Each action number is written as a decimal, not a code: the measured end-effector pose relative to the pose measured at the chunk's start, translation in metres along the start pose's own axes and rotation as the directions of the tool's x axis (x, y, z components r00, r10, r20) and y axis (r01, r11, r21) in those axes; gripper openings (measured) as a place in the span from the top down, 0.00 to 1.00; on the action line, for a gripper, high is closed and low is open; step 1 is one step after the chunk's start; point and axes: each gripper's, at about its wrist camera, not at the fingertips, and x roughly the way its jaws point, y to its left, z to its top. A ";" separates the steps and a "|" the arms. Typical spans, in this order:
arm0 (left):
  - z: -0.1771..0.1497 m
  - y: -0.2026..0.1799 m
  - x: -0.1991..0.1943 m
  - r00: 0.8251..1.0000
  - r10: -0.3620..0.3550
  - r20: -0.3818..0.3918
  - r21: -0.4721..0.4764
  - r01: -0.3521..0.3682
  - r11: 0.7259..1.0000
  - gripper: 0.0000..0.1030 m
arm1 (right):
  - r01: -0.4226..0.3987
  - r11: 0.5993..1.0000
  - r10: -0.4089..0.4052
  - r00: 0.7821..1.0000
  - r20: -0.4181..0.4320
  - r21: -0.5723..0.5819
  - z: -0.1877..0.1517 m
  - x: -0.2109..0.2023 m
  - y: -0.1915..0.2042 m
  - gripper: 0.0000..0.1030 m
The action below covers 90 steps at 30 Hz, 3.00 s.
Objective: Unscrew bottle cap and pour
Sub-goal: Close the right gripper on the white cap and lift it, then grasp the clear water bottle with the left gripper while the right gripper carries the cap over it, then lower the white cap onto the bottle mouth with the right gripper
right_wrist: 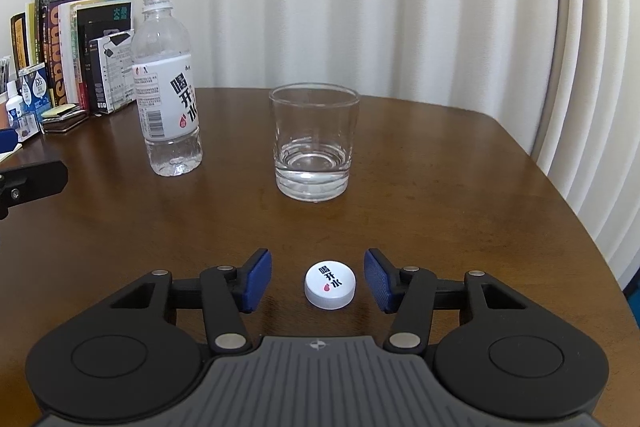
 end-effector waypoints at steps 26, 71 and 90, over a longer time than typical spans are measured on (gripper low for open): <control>0.003 0.004 0.006 0.999 -0.046 0.024 0.020 0.046 0.999 0.00 | -0.027 0.999 0.027 1.000 0.009 -0.034 0.012 -0.003 0.003 0.69; 0.035 0.074 0.140 0.891 -0.432 0.140 0.003 0.436 0.900 0.22 | -0.376 0.884 0.425 0.894 0.143 -0.279 0.188 0.019 0.037 0.69; 0.024 0.081 0.152 0.865 -0.472 0.170 -0.013 0.481 0.877 0.39 | -0.432 0.832 0.490 0.866 0.096 -0.347 0.208 0.032 0.064 0.69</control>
